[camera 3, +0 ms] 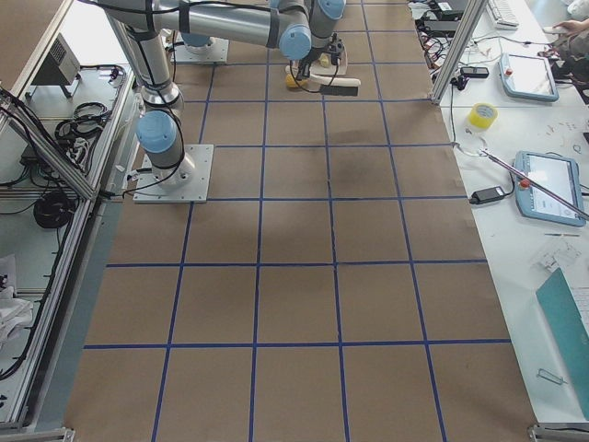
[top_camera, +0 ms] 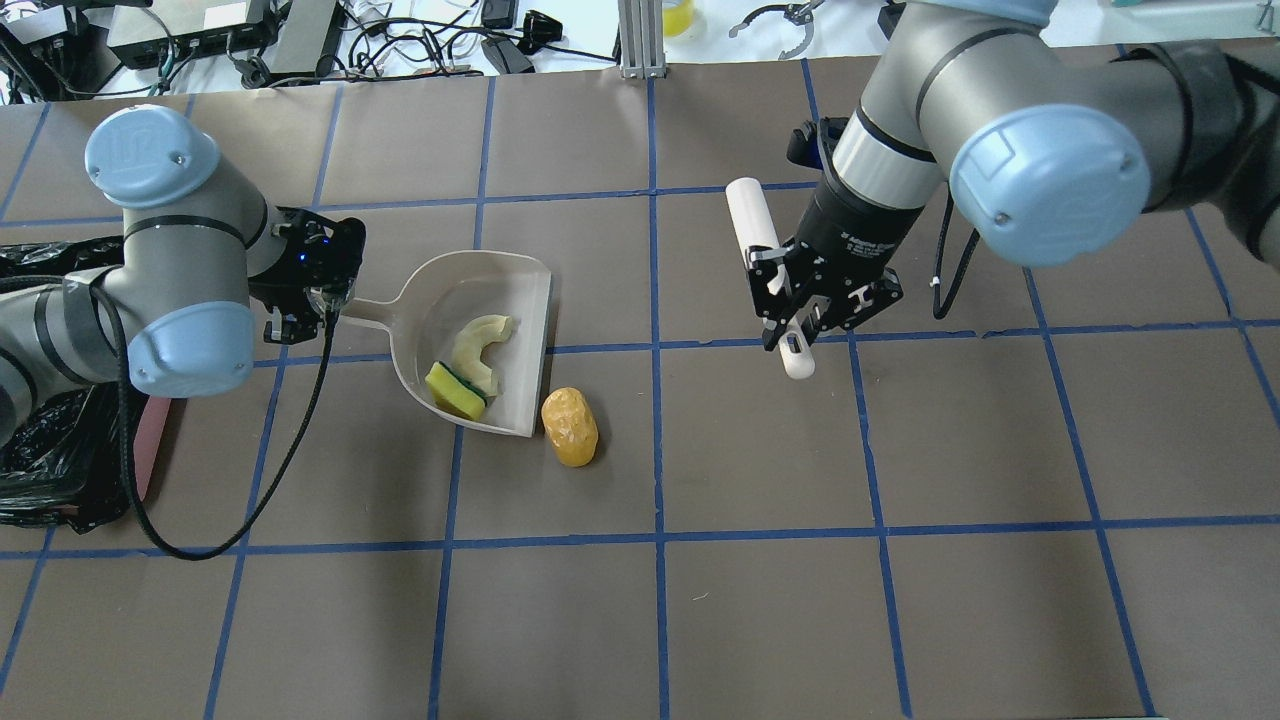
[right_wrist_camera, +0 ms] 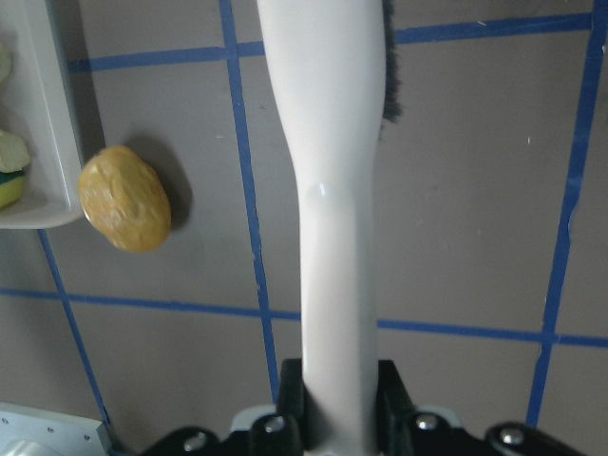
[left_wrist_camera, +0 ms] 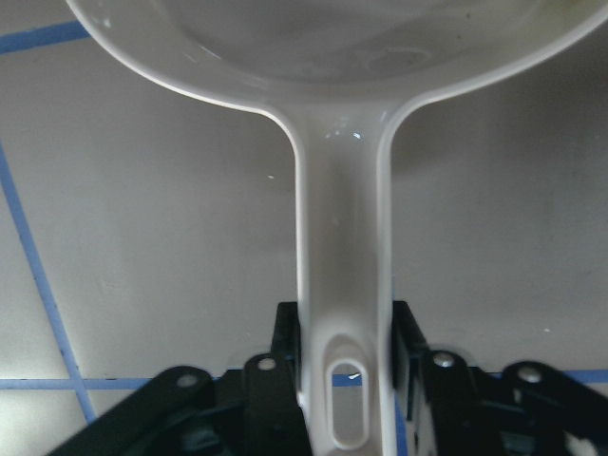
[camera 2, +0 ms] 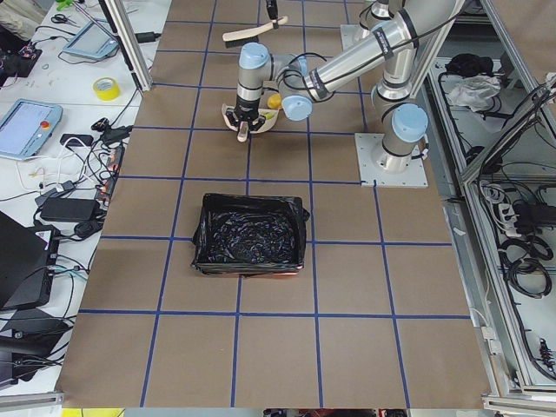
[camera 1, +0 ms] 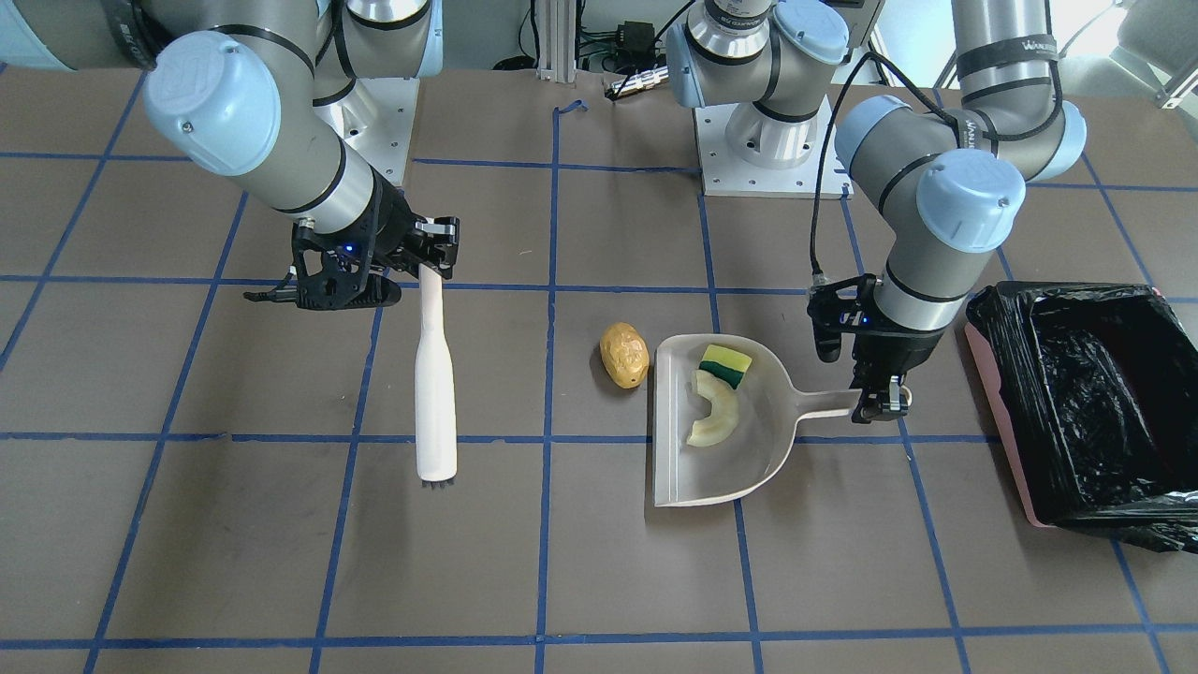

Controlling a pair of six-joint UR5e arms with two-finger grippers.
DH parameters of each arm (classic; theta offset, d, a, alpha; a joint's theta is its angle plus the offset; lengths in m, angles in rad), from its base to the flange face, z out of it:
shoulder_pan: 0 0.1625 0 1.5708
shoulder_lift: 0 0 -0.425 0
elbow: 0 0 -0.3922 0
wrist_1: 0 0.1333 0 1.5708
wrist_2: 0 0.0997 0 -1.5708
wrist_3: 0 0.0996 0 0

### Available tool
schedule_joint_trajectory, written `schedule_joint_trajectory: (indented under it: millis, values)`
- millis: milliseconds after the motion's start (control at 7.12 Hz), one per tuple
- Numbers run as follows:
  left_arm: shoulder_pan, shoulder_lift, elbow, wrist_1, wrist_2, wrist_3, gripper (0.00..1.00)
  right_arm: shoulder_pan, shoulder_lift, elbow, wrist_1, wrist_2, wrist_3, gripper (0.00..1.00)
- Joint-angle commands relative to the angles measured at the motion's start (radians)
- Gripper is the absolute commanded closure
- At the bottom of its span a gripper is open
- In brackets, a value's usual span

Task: Sweep and dump trash into bin
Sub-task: 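Move the brush behind the yellow potato with the right gripper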

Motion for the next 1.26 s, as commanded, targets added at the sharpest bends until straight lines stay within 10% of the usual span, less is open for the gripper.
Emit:
schedule_joint_trajectory:
  millis: [0,1123]
  values:
    - [0.005,0.081,-0.171,0.115,0.005,0.011,1.0,0.014,-0.078,0.216,-0.208,0.046,0.08,1.0]
    - [0.054,0.098,-0.229,0.128,-0.004,0.066,1.0,0.333,0.115,0.245,-0.595,0.158,0.433,1.0]
